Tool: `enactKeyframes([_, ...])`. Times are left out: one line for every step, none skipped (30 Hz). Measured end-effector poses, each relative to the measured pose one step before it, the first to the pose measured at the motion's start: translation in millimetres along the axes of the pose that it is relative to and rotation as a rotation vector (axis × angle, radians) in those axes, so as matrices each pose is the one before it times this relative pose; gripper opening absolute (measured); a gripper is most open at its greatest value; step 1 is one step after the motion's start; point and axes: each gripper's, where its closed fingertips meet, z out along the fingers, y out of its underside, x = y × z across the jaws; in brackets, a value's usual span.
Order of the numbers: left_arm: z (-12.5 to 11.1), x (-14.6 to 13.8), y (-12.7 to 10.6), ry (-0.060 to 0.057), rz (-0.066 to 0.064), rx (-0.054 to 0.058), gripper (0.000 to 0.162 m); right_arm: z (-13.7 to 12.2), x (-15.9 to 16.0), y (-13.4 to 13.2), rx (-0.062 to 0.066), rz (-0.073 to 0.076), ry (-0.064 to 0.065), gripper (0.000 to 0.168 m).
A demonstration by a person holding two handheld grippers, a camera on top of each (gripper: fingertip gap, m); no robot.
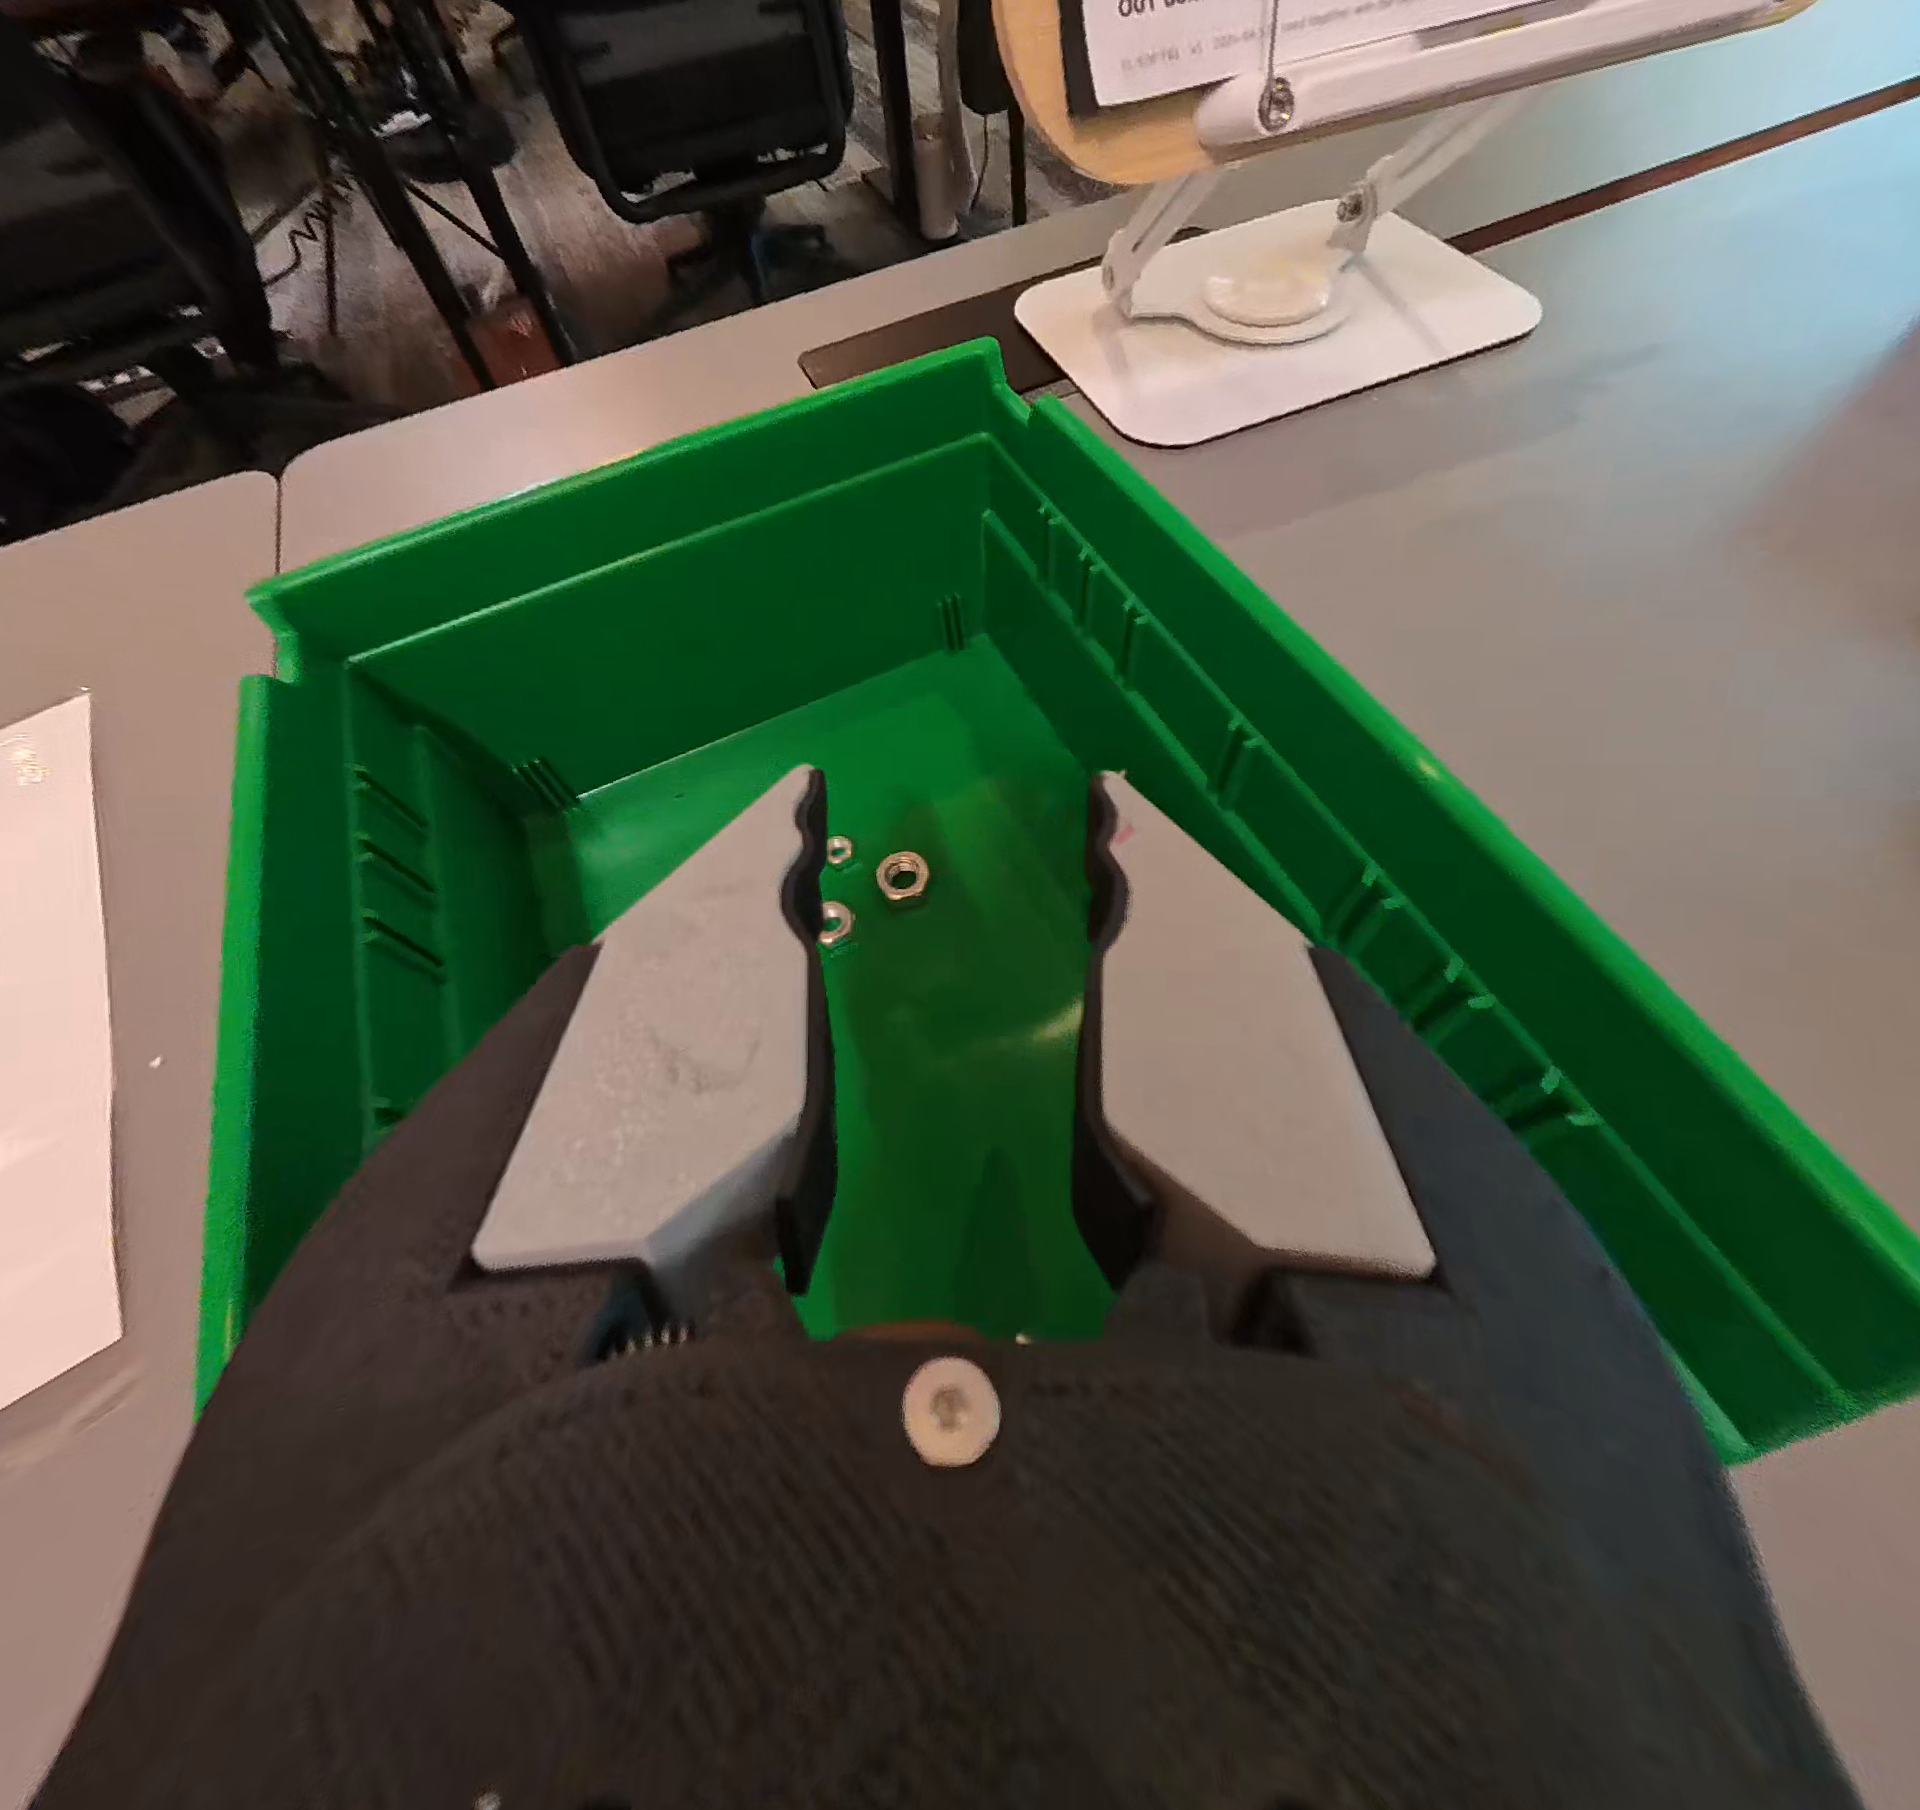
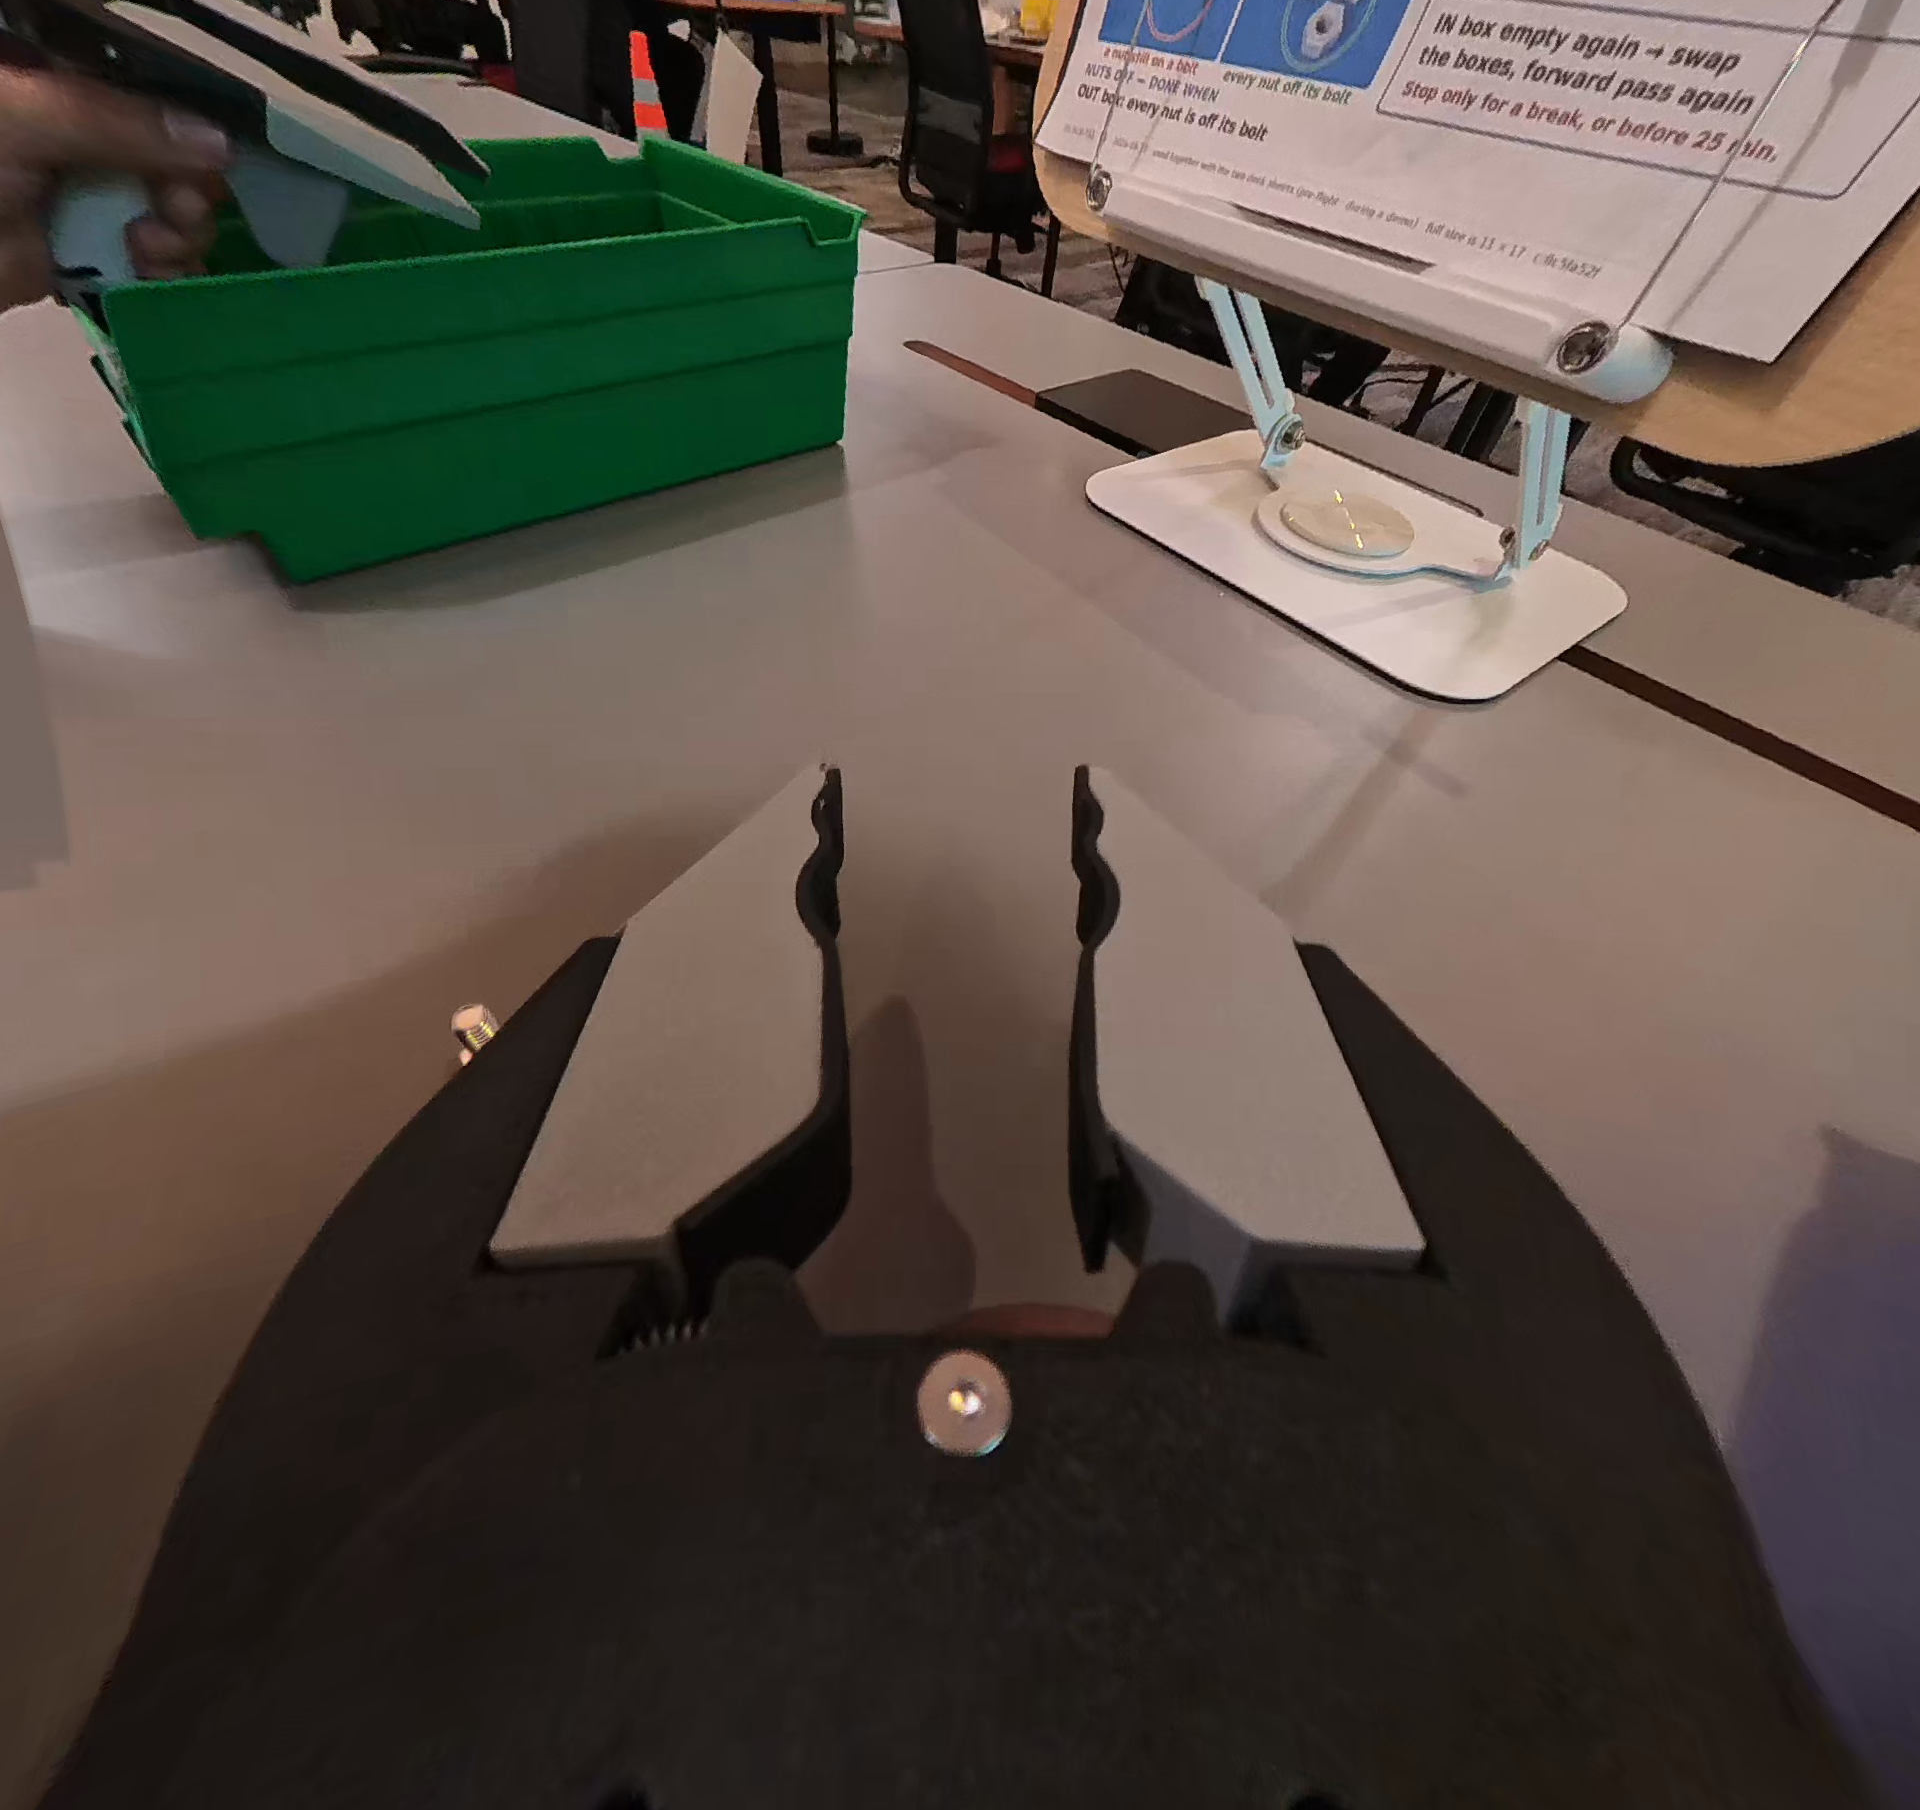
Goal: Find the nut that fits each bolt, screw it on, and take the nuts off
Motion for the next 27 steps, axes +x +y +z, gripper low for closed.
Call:
enactKeyframes([0.97, -0.74, 0.80, -0.0034, -0.0020, -0.0010, 0.048, -0.36, -0.41, 0.40, -0.0045, -0.0041, -0.0012, 0.041])
enactKeyframes([0.80, -1.95, 1.21, -0.0084, -0.0031, -0.0015, 0.048, -0.88, -1.20, -0.51, 0.0002, -0.0088, -0.0040, 0.041])
enactKeyframes([0.85, -2.23, 1.35, -0.0079, -0.0063, -0.0025, 0.048, -1.11, -1.63, -1.01, 0.0018, -0.0108, -0.0036, 0.041])
enactKeyframes([0.73, -1.80, 1.41, -0.0044, -0.0091, -0.0024, 0.047, -1.28, -1.37, -1.22, 0.0025, -0.0131, 0.0008, 0.041])
enactKeyframes([0.47, -1.57, 0.58, -0.0033, -0.0116, 0.0014, 0.048, -1.34, -1.21, -1.51, 0.0033, -0.0167, 0.0041, 0.041])
enactKeyframes([-0.22, -1.07, -0.71, -0.0019, -0.0116, 0.0057, 0.049, -1.34, -1.43, -1.68, 0.0029, -0.0193, 0.0039, 0.041])
enactKeyframes([-0.55, -0.27, -1.53, -0.0001, -0.0080, 0.0120, 0.049, -0.99, -1.64, -1.38, 0.0015, -0.0192, 0.0036, 0.041])
enactKeyframes([-0.61, -0.26, -1.54, -0.0012, -0.0072, 0.0120, 0.049, -0.65, -1.37, -0.95, -0.0004, -0.0178, 0.0042, 0.041])
enactKeyframes([-0.81, -0.66, -1.83, -0.0044, -0.0070, 0.0132, 0.049, -0.47, -1.84, -0.73, 0.0000, -0.0170, 0.0028, 0.041])
enactKeyframes([-0.72, -0.29, -1.83, -0.0027, -0.0051, 0.0125, 0.051, -0.03, -2.08, -0.21, -0.0029, -0.0161, 0.0008, 0.040])
enactKeyframes([-0.63, 0.01, -1.49, -0.0015, -0.0042, 0.0089, 0.052, 0.20, -1.93, 0.71, -0.0079, -0.0160, 0.0016, 0.040])
enactKeyframes([-0.57, -0.63, -1.12, -0.0045, -0.0027, 0.0082, 0.054, 0.33, -1.13, 0.93, -0.0085, -0.0171, 0.0058, 0.040])
enactKeyframes([-0.21, -0.48, -0.16, -0.0026, -0.0010, 0.0032, 0.054, 0.30, -0.97, 0.63, -0.0069, -0.0171, 0.0050, 0.040])
enactKeyframes([0.16, -0.50, 0.83, -0.0006, -0.0009, -0.0030, 0.054, 0.30, -0.87, 0.25, -0.0039, -0.0145, 0.0036, 0.040])
enactKeyframes([0.33, -1.13, 0.78, -0.0030, -0.0018, -0.0020, 0.055, 0.23, -0.44, -0.21, 0.0006, -0.0103, 0.0039, 0.039])
enactKeyframes([0.15, -1.12, 0.06, -0.0015, -0.0032, 0.0012, 0.055, 0.23, 0.14, -0.30, 0.0018, -0.0047, 0.0040, 0.039])
enactKeyframes([0.02, -0.84, -0.16, 0.0001, -0.0029, 0.0026, 0.055, 0.31, 0.62, 0.09, 0.0012, 0.0014, 0.0028, 0.038])
enactKeyframes([-0.29, -0.99, -0.37, -0.0026, -0.0011, 0.0025, 0.055, 0.52, 0.87, 0.57, 0.0006, 0.0063, 0.0011, 0.038])
enactKeyframes([-0.54, -1.13, -0.82, -0.0057, 0.0026, 0.0044, 0.055, 0.54, 1.43, 0.93, 0.0004, 0.0102, 0.0013, 0.037])
enactKeyframes([-0.91, -1.05, -1.41, -0.0066, 0.0034, 0.0068, 0.054, 0.56, 1.63, 1.20, 0.0000, 0.0131, 0.0006, 0.037])
enactKeyframes([-1.22, -0.68, -1.82, -0.0053, 0.0015, 0.0085, 0.055, 0.72, 1.71, 1.30, -0.0008, 0.0145, -0.0003, 0.036])
enactKeyframes([-1.31, -0.51, -2.57, -0.0046, 0.0001, 0.0124, 0.055, 0.72, 1.83, 1.37, -0.0007, 0.0146, 0.0000, 0.036])
enactKeyframes([-1.50, -0.33, -2.69, -0.0026, -0.0006, 0.0148, 0.055, 0.56, 1.95, 1.17, 0.0000, 0.0135, 0.0006, 0.036])
enactKeyframes([-1.37, -0.40, -2.06, -0.0010, -0.0033, 0.0107, 0.055, 0.39, 1.81, 0.66, 0.0017, 0.0111, 0.0016, 0.036])
enactKeyframes([-0.99, -0.29, -1.17, 0.0018, -0.0072, 0.0049, 0.055, 0.28, 1.89, 0.28, 0.0035, 0.0083, 0.0027, 0.035])
enactKeyframes([-0.66, 0.04, -0.51, 0.0059, -0.0092, 0.0020, 0.055, 0.06, 1.53, 0.19, 0.0031, 0.0065, 0.0018, 0.035])
enactKeyframes([-0.62, -0.10, -0.61, 0.0052, -0.0087, 0.0026, 0.055, 0.12, 1.28, 0.16, 0.0027, 0.0051, 0.0012, 0.034])
